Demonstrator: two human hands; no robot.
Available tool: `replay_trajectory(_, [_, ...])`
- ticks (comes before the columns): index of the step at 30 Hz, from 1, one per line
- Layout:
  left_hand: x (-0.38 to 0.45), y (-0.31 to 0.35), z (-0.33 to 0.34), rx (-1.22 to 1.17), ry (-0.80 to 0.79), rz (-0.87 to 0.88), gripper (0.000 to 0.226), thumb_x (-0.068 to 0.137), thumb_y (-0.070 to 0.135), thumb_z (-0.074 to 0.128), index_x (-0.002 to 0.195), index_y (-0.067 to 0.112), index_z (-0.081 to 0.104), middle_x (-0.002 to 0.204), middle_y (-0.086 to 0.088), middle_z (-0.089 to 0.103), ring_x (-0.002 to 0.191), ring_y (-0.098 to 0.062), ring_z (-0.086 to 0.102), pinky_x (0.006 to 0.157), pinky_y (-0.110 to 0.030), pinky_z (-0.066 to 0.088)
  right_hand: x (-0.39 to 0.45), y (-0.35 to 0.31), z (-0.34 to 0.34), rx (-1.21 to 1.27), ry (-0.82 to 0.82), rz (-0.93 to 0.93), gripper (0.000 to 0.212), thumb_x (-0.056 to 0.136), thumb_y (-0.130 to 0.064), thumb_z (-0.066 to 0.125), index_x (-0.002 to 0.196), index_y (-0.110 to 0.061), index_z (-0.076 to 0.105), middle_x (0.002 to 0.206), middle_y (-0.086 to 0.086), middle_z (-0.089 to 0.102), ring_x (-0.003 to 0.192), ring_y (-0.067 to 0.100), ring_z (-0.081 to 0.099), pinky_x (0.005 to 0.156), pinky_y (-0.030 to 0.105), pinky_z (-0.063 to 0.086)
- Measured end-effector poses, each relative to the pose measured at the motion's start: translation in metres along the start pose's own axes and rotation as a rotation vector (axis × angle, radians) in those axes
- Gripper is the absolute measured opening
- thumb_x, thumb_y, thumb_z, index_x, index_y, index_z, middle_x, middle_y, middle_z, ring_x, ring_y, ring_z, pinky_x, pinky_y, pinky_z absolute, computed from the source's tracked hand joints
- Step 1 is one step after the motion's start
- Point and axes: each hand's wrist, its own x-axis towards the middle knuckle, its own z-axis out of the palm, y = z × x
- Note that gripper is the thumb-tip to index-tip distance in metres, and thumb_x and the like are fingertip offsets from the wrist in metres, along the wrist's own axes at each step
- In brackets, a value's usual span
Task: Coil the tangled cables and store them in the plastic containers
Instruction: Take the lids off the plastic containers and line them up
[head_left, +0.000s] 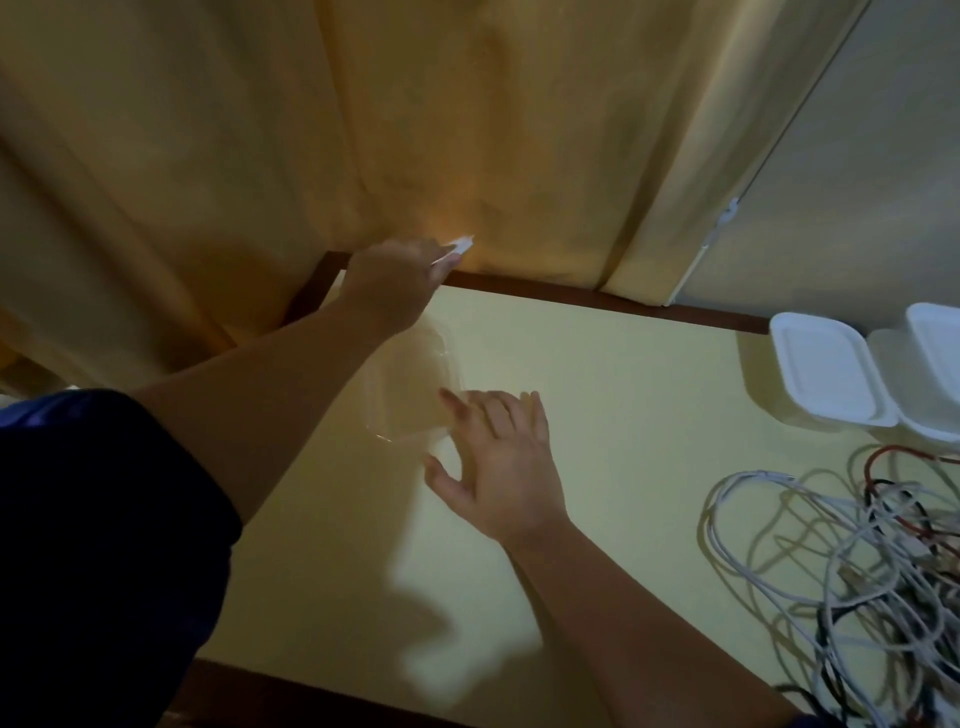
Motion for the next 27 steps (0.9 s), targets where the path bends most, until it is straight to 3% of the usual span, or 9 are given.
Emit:
replay_trajectory(3, [0.002, -0.007, 0.012, 0.014, -0.156, 0.034, 0.05, 0.111, 0.039, 0.028, 0.147, 0.017, 0.055, 0.123, -0.018, 0.067, 0.104, -0.041, 0.065, 0.083, -0.047, 0.055, 0.0, 0.0, 0.002, 0.053, 0.026, -0.036, 0.071, 0.092, -0.062, 0.059, 0.153, -0.027, 0.049, 0.14, -0.004, 0.06, 0.136, 0.023, 0.048, 0.119, 0.06, 0.028])
replay_trajectory(6, [0.004, -0.002, 0.012, -0.281, -0.381, -0.047, 0.058, 0.105, 0.05, 0.04, 0.151, 0.016, 0.048, 0.151, -0.01, 0.051, 0.137, -0.031, 0.048, 0.111, -0.04, 0.038, -0.001, 0.001, 0.004, 0.07, 0.028, -0.062, 0.072, 0.091, -0.06, 0.062, 0.154, -0.027, 0.049, 0.14, -0.008, 0.06, 0.135, 0.024, 0.049, 0.117, 0.06, 0.03])
replay_trajectory(8, [0.001, 0.001, 0.011, -0.389, -0.552, -0.106, 0.055, 0.099, 0.06, 0.046, 0.129, 0.014, 0.055, 0.137, -0.005, 0.056, 0.126, -0.027, 0.054, 0.102, -0.039, 0.044, -0.002, 0.001, 0.004, 0.082, 0.028, -0.078, 0.074, 0.093, -0.058, 0.061, 0.157, -0.024, 0.045, 0.135, -0.007, 0.062, 0.132, 0.021, 0.047, 0.116, 0.058, 0.033])
replay_trajectory(10, [-0.008, 0.001, 0.004, -0.462, -0.516, -0.195, 0.057, 0.094, 0.07, 0.044, 0.11, 0.016, 0.055, 0.12, -0.002, 0.06, 0.114, -0.026, 0.06, 0.093, -0.039, 0.048, -0.002, 0.001, 0.002, 0.109, 0.024, -0.067, 0.075, 0.095, -0.055, 0.06, 0.158, -0.019, 0.042, 0.132, -0.005, 0.063, 0.128, 0.017, 0.044, 0.115, 0.055, 0.036])
replay_trajectory(15, [-0.082, 0.03, -0.042, -0.231, -0.103, -0.63, 0.099, 0.078, 0.086, 0.051, 0.147, 0.016, 0.04, 0.146, -0.01, 0.051, 0.129, -0.034, 0.053, 0.102, -0.049, 0.046, 0.0, 0.0, -0.008, 0.236, 0.031, 0.021, 0.069, 0.097, -0.05, 0.062, 0.156, -0.018, 0.046, 0.132, 0.001, 0.063, 0.123, 0.021, 0.05, 0.112, 0.046, 0.04])
replay_trajectory(18, [-0.133, 0.06, -0.06, -0.241, -0.295, -0.814, 0.138, 0.059, 0.104, 0.044, 0.16, 0.016, 0.014, 0.165, -0.014, 0.023, 0.144, -0.04, 0.038, 0.11, -0.055, 0.039, 0.003, -0.003, -0.012, 0.45, 0.072, 0.261, 0.061, 0.097, -0.05, 0.057, 0.15, -0.02, 0.054, 0.134, 0.001, 0.064, 0.126, 0.02, 0.054, 0.111, 0.038, 0.043])
replay_trajectory(21, [-0.153, 0.086, -0.06, -0.301, -0.412, -0.874, 0.152, 0.047, 0.107, 0.048, 0.162, 0.023, -0.006, 0.171, -0.01, 0.0, 0.151, -0.039, 0.025, 0.113, -0.057, 0.033, 0.026, -0.004, -0.02, 0.702, 0.18, 0.597, 0.056, 0.091, -0.049, 0.054, 0.135, -0.017, 0.069, 0.124, -0.001, 0.071, 0.117, 0.014, 0.065, 0.107, 0.033, 0.05])
replay_trajectory(24, [-0.162, 0.1, -0.054, -0.326, -0.368, -0.863, 0.153, 0.048, 0.098, 0.064, 0.161, 0.021, -0.005, 0.168, -0.013, 0.014, 0.148, -0.037, 0.032, 0.109, -0.054, 0.039, 0.061, 0.006, -0.024, 0.546, 0.065, 0.643, 0.043, 0.099, -0.037, 0.059, 0.136, -0.017, 0.069, 0.127, 0.001, 0.072, 0.117, 0.019, 0.066, 0.105, 0.032, 0.05])
replay_trajectory(27, [-0.169, 0.081, -0.043, -0.388, -0.26, -0.839, 0.141, 0.057, 0.081, 0.078, 0.16, 0.015, 0.009, 0.152, -0.011, 0.037, 0.136, -0.032, 0.046, 0.104, -0.046, 0.046, 0.102, 0.02, -0.015, 0.376, -0.009, 0.607, 0.049, 0.1, -0.045, 0.059, 0.141, -0.019, 0.064, 0.128, 0.003, 0.072, 0.121, 0.024, 0.064, 0.105, 0.039, 0.051])
